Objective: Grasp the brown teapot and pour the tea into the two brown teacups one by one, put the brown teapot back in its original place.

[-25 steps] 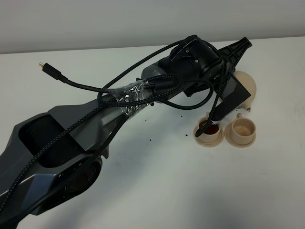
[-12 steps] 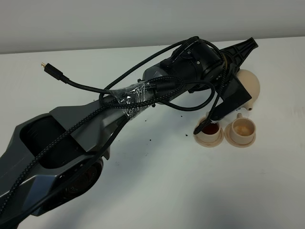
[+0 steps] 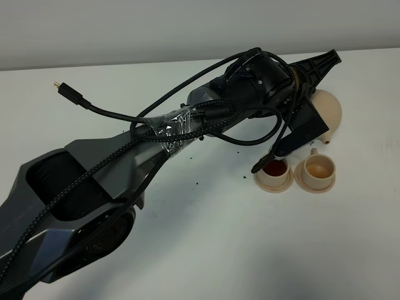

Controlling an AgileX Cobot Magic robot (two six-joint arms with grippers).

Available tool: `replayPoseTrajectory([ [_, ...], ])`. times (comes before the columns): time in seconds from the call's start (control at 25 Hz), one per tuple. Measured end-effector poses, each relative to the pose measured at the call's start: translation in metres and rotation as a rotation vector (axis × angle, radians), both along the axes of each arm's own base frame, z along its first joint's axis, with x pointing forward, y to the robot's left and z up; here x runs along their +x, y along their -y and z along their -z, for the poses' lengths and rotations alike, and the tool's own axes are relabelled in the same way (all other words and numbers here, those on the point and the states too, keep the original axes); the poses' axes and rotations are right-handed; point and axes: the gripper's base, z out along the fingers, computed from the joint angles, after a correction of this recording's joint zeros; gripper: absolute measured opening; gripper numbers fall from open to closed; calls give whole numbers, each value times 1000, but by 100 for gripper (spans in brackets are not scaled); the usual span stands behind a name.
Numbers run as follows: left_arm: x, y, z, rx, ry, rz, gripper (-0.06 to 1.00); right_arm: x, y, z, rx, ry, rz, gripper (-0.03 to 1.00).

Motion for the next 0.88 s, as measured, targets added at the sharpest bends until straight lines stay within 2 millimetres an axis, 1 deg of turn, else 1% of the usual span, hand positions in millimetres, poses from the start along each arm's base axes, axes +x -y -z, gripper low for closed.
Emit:
replayPoseTrajectory([
  [0.88,1,4,-4,27,87,101,15,0,0,0,0,0,0,31],
])
